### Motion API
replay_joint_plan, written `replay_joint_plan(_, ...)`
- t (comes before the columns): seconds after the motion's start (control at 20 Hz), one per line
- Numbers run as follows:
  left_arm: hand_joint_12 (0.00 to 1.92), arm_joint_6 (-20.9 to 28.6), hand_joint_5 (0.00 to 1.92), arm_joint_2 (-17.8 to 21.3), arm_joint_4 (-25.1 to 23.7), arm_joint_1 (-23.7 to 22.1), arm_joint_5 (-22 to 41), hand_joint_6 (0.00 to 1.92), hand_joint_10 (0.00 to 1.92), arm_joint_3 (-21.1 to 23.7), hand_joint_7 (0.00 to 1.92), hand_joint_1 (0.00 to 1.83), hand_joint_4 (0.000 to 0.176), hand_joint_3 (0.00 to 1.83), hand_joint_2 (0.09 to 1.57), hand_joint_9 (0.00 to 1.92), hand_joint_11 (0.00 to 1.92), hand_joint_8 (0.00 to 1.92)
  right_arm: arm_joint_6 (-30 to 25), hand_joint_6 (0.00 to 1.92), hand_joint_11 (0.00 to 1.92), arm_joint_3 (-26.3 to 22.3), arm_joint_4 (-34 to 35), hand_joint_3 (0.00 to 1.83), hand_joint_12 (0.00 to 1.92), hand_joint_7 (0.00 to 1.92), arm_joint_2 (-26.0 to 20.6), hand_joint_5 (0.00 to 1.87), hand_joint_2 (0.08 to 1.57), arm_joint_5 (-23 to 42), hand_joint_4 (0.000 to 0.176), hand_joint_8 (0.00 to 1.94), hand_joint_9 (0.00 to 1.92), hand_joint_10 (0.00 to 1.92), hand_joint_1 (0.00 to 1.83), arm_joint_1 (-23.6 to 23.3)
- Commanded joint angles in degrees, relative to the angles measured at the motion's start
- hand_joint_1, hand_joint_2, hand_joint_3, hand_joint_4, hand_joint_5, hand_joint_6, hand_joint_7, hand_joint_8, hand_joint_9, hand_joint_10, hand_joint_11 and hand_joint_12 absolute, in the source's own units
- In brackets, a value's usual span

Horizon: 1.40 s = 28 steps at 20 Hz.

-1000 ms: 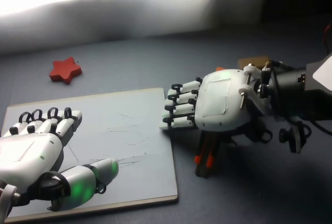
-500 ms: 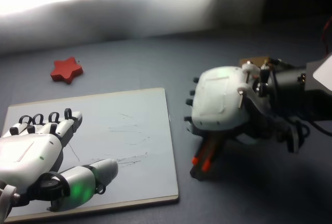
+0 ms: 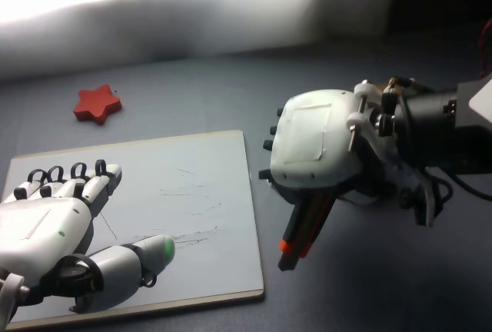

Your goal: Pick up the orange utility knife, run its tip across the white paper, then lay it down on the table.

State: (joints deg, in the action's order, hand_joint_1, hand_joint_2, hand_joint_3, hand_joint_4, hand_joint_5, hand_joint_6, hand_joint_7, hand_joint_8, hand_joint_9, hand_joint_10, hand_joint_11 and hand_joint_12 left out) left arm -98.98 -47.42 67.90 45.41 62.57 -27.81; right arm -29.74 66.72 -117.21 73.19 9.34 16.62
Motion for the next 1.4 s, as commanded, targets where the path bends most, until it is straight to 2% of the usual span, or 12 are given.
replay_joint_plan(0.0, 0.67, 0.08, 0.0, 0.01, -3.41, -0.29, 4.53, 0.0, 0.01, -0.2, 0.1, 0.0, 0.011, 0.0, 1.22, 0.11, 0.0, 0.01, 0.09, 1.92, 1.75, -0.6, 1.63, 0.39, 1.92, 1.61, -0.59, 1.39, 1.08, -1.39, 0.176, 1.94, 1.71, 1.92, 1.56, -0.87)
replay_joint_plan(0.15, 0.64, 0.22, 0.0, 0.01, -3.41, -0.41, 4.53, 0.0, 0.01, -0.41, 0.08, 0.0, 0.01, 0.0, 1.23, 0.1, 0.0, 0.0, 2.48, 1.92, 1.72, -1.33, 5.49, 0.38, 1.92, 1.58, -0.93, 1.32, 1.09, 1.01, 0.176, 1.94, 1.68, 1.92, 1.55, -1.6)
replay_joint_plan(0.3, 0.49, 0.81, 0.0, 0.01, -3.39, -0.43, 4.67, 0.0, 0.01, -1.41, 0.04, 0.0, 0.013, 0.0, 1.24, 0.06, 0.0, 0.0, 16.47, 1.92, 1.71, -1.36, 20.21, 0.36, 1.92, 1.56, -0.78, 1.31, 1.1, 3.46, 0.176, 1.94, 1.67, 1.92, 1.52, -1.94)
replay_joint_plan(0.55, 0.6, 1.01, 0.0, -0.02, -2.6, -0.75, 4.69, 0.0, 0.02, -4.39, 0.07, 0.0, 0.005, 0.0, 1.24, 0.09, 0.0, 0.01, 28.94, 1.92, 1.7, -0.99, 20.22, 0.35, 1.92, 1.55, 0.53, 1.31, 1.1, 1.64, 0.176, 1.94, 1.65, 1.92, 1.52, -1.44)
replay_joint_plan(0.75, 0.48, 0.97, 0.0, -0.02, -0.81, -0.98, 4.69, 0.0, 0.0, -7.6, 0.04, 0.0, 0.0, 0.0, 1.24, 0.05, 0.0, 0.0, 36.41, 1.92, 1.68, -1.09, 20.29, 0.35, 1.92, 1.51, 1.19, 1.33, 1.1, 3.34, 0.176, 1.94, 1.62, 1.92, 1.51, -1.65)
replay_joint_plan(0.95, 0.43, 0.29, 0.0, -0.01, -0.05, -1.87, 4.68, 0.0, 0.0, -10.99, 0.0, 0.0, 0.0, 0.0, 1.24, 0.03, 0.0, 0.0, 50.92, 1.92, 1.7, -1.07, 27.11, 0.35, 1.92, 1.55, 1.58, 1.34, 1.11, 4.25, 0.176, 1.94, 1.64, 1.92, 1.52, -1.67)
replay_joint_plan(1.0, 0.48, 0.29, 0.0, -0.01, -0.05, -1.9, 4.68, 0.0, 0.01, -11.6, 0.02, 0.0, 0.0, 0.0, 1.24, 0.05, 0.0, 0.0, 55.5, 1.92, 1.69, -1.07, 30.91, 0.35, 1.92, 1.54, 1.86, 1.35, 1.11, 4.41, 0.176, 1.94, 1.64, 1.92, 1.52, -1.49)
replay_joint_plan(1.05, 0.49, 0.28, 0.0, -0.01, -0.05, -1.9, 4.54, 0.0, 0.01, -12.18, 0.02, 0.0, 0.0, 0.0, 1.24, 0.05, 0.0, 0.01, 66.23, 1.92, 1.69, -1.07, 42.0, 0.35, 1.92, 1.54, 2.44, 1.35, 1.12, 4.46, 0.176, 1.94, 1.64, 1.92, 1.52, -1.02)
replay_joint_plan(1.1, 0.44, 0.24, 0.0, -0.01, -0.06, -1.9, 4.22, 0.0, 0.0, -12.49, 0.02, 0.0, 0.0, 0.0, 1.24, 0.04, 0.0, 0.0, 73.31, 1.92, 1.69, -1.06, 50.17, 0.35, 1.92, 1.54, 2.87, 1.35, 1.12, 4.64, 0.176, 1.94, 1.64, 1.92, 1.52, -0.72)
replay_joint_plan(1.15, 0.4, 0.13, 0.0, 0.01, -0.08, -1.9, 3.74, 0.0, 0.0, -12.89, 0.01, 0.0, 0.0, 0.0, 1.24, 0.03, 0.0, 0.0, 83.61, 1.92, 1.69, -1.06, 64.12, 0.35, 1.92, 1.54, 3.82, 1.36, 1.12, 5.47, 0.176, 1.94, 1.63, 1.92, 1.51, -0.3)
replay_joint_plan(1.2, 0.42, 0.03, 0.0, 0.06, -0.08, -1.9, 3.42, 0.0, 0.0, -13.07, 0.01, 0.0, 0.0, 0.0, 1.24, 0.03, 0.0, 0.0, 90.41, 1.92, 1.69, -0.9, 73.18, 0.35, 1.92, 1.54, 4.63, 1.35, 1.12, 6.77, 0.176, 1.94, 1.64, 1.92, 1.49, 0.03)
replay_joint_plan(1.35, 0.46, -0.1, 0.0, 0.13, -0.09, -1.9, 3.18, 0.0, 0.01, -13.09, 0.03, 0.0, 0.0, 0.0, 1.24, 0.05, 0.0, 0.01, 105.97, 1.92, 1.68, 1.28, 90.17, 0.35, 1.92, 1.54, 8.26, 1.37, 1.11, 13.98, 0.176, 1.94, 1.63, 1.92, 1.51, 1.4)
